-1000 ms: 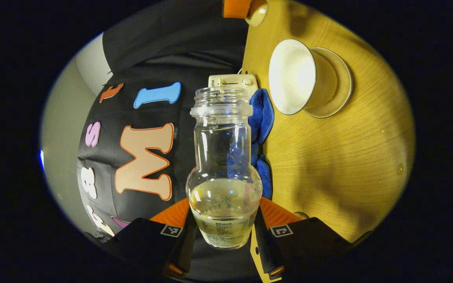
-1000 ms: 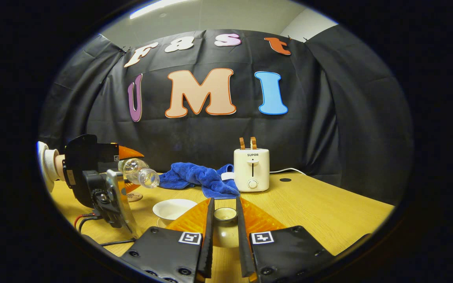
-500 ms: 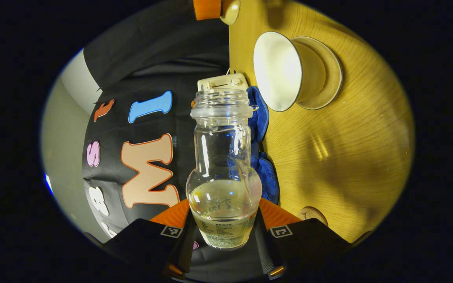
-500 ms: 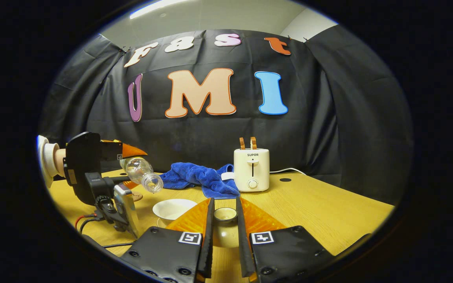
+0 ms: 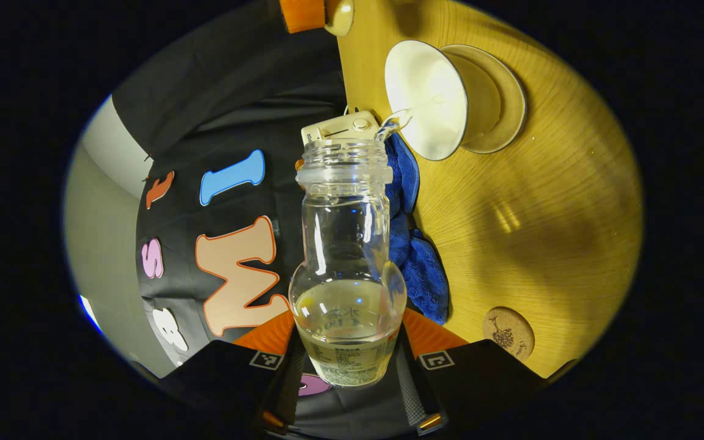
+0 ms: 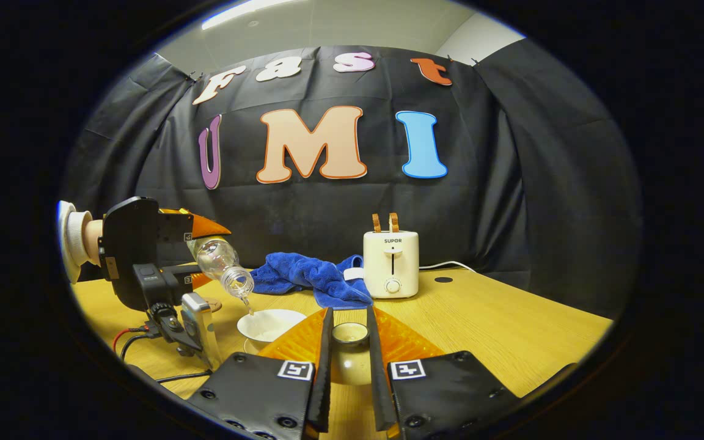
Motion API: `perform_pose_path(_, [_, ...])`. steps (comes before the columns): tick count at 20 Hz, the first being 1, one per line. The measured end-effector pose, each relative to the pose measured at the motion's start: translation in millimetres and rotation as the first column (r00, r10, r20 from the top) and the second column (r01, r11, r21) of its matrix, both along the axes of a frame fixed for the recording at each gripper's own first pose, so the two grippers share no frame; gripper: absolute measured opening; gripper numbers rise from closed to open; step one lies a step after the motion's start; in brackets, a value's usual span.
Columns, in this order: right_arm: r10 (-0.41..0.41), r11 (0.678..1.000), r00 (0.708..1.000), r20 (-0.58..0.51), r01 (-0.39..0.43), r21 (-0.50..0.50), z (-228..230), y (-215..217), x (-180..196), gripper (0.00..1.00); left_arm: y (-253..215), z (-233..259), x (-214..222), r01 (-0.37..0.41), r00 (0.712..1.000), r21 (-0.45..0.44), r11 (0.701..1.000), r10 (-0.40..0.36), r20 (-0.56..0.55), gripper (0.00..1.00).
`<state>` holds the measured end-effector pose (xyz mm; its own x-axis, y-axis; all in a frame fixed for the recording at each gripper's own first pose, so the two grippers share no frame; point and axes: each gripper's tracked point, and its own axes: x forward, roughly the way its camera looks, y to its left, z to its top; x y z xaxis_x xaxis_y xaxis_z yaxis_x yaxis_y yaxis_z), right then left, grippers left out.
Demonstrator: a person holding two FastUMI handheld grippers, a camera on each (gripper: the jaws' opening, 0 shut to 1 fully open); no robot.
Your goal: Open the teacup lid with one hand, grasp the water bottle and pour water into the teacup with the other hand; after pouring, place the water bottle on the coaster and then close the teacup lid.
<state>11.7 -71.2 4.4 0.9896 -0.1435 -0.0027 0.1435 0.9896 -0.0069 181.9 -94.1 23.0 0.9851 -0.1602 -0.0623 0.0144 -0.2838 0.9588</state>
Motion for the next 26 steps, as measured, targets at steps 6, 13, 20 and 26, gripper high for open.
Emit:
perform_pose_path(6, [0.000, 1.000, 1.000, -0.001, 0.000, 0.000, 0, 0, -1, 0.31, -6, 15, 3, 0.010, 0.999, 0.060, 0.998, -0.012, 0.032, 0.65])
perform_pose_path(13, [0.000, 1.000, 1.000, -0.001, 0.000, 0.000, 1, 0, -1, 0.31, -12, 44, 3, 0.024, 0.994, 0.122, 0.992, -0.036, 0.100, 0.65])
perform_pose_path(20, [0.000, 1.000, 1.000, -0.001, 0.000, 0.000, 1, 0, -1, 0.31, -16, 54, 4, 0.036, 0.988, 0.159, 0.987, -0.058, 0.142, 0.65])
perform_pose_path(26, [0.000, 1.000, 1.000, -0.001, 0.000, 0.000, 1, 0, -1, 0.31, -6, 32, 10, 0.009, 0.997, 0.087, 0.996, -0.016, 0.075, 0.64])
